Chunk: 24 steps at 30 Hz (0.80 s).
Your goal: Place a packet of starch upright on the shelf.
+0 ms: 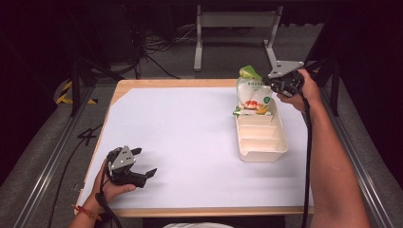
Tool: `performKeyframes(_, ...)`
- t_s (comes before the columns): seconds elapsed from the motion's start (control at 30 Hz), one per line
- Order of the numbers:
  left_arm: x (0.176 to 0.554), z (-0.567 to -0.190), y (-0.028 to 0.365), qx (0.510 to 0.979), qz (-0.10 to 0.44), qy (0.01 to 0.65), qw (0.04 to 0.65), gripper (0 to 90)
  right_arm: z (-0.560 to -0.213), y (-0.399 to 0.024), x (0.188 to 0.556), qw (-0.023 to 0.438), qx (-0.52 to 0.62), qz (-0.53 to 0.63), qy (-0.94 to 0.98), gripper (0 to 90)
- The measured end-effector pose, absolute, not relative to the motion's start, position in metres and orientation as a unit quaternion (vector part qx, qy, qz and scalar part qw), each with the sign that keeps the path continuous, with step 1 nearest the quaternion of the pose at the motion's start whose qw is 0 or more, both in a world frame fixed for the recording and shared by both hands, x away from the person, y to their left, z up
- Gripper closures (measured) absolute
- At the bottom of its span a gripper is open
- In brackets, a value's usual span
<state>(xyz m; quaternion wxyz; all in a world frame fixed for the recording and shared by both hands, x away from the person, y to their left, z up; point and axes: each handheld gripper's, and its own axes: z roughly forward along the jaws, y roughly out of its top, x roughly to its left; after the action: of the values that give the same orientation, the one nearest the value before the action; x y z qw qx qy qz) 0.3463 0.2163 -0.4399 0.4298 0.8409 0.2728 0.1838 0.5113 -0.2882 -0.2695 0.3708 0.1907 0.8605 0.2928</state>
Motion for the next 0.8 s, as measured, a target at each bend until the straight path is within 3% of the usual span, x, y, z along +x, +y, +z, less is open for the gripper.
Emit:
performKeyframes(0.47,0.346,-0.441,0.215,0.843,0.181,0.273,0.426,8.9,-0.286,-0.281,0.513,0.371,0.202,0.279,0.862,89.5)
performKeyframes(0.8,0.347,-0.441,0.215,0.844,0.182,0.271,0.425,8.9,-0.282,-0.288,0.506,0.403,0.229,0.319,0.827,87.0)
